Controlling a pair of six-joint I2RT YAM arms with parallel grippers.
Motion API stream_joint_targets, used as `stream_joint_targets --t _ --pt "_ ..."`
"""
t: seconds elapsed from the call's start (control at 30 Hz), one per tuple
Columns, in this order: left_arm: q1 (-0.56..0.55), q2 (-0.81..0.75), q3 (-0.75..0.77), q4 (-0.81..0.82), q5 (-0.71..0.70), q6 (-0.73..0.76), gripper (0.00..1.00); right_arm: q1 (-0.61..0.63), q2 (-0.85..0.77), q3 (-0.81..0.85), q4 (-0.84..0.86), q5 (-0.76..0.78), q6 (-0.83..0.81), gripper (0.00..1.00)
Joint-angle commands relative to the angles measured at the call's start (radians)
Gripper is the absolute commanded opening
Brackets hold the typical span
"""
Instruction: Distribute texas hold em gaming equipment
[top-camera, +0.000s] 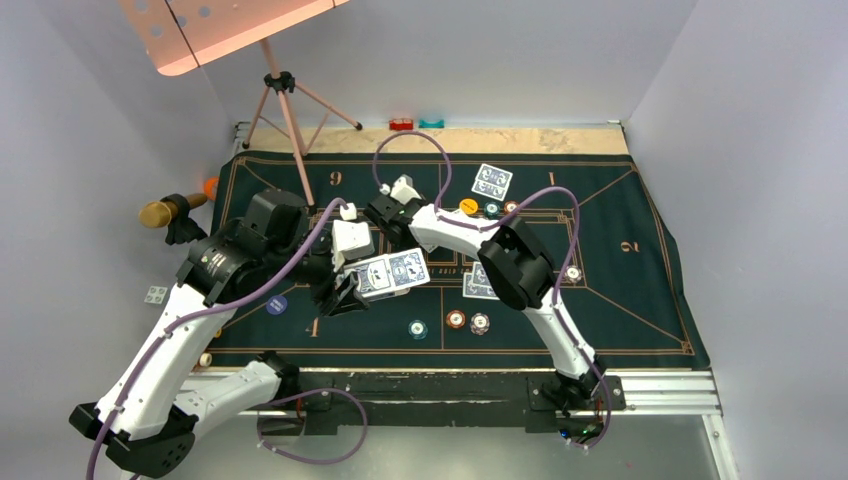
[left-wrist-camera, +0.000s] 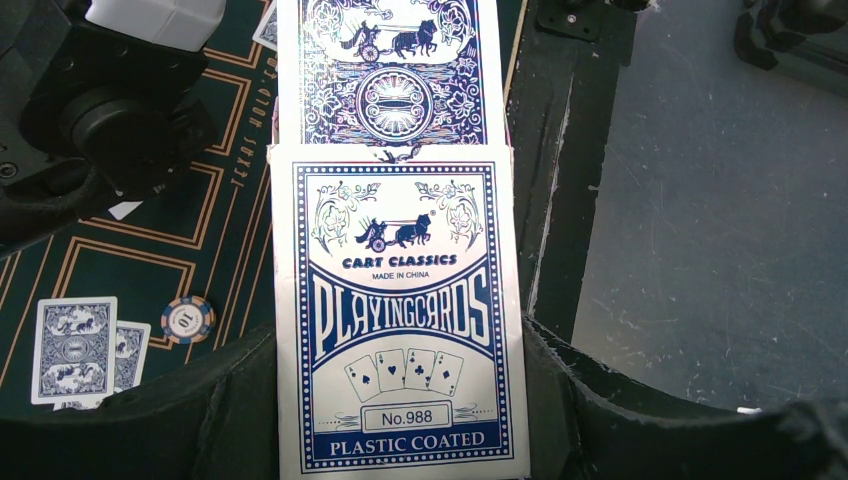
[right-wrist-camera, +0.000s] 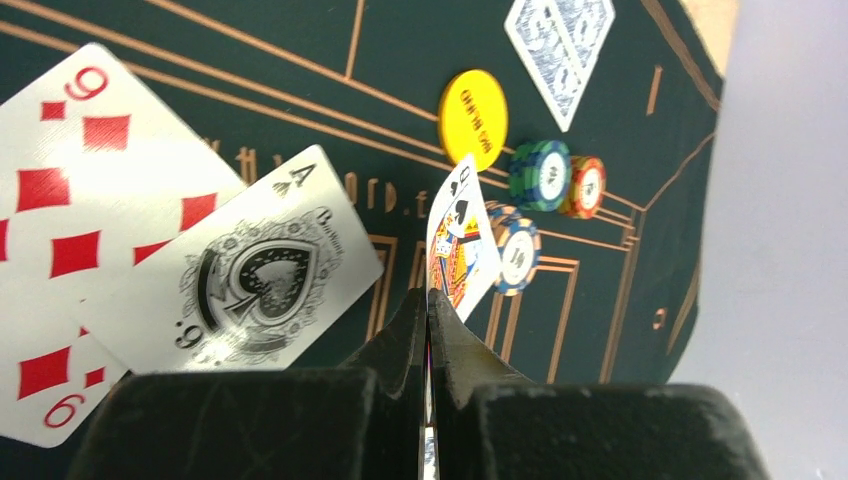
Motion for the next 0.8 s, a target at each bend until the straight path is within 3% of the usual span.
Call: stream_joint_targets --t 0.0,0.53,0.63,0.77 --pt "0.006 -0.009 0.017 0.015 0.032 0.006 0.00 0.004 -0.025 -0.047 0.052 -0.116 0.059 0.00" --pt "0.006 -0.009 0.019 0.020 0.026 0.002 0.00 0.016 -0.073 -0.133 0.107 -0.169 0.090 0.00" --pt "0.006 -0.009 0.019 0.022 0.024 0.001 0.00 0.016 -0.074 -0.130 0.105 -0.182 0.090 0.07" --pt "0.005 -0.008 0.018 0.020 0.020 0.000 0.00 0.017 -0.091 -0.139 0.111 -0.230 0.095 0.30"
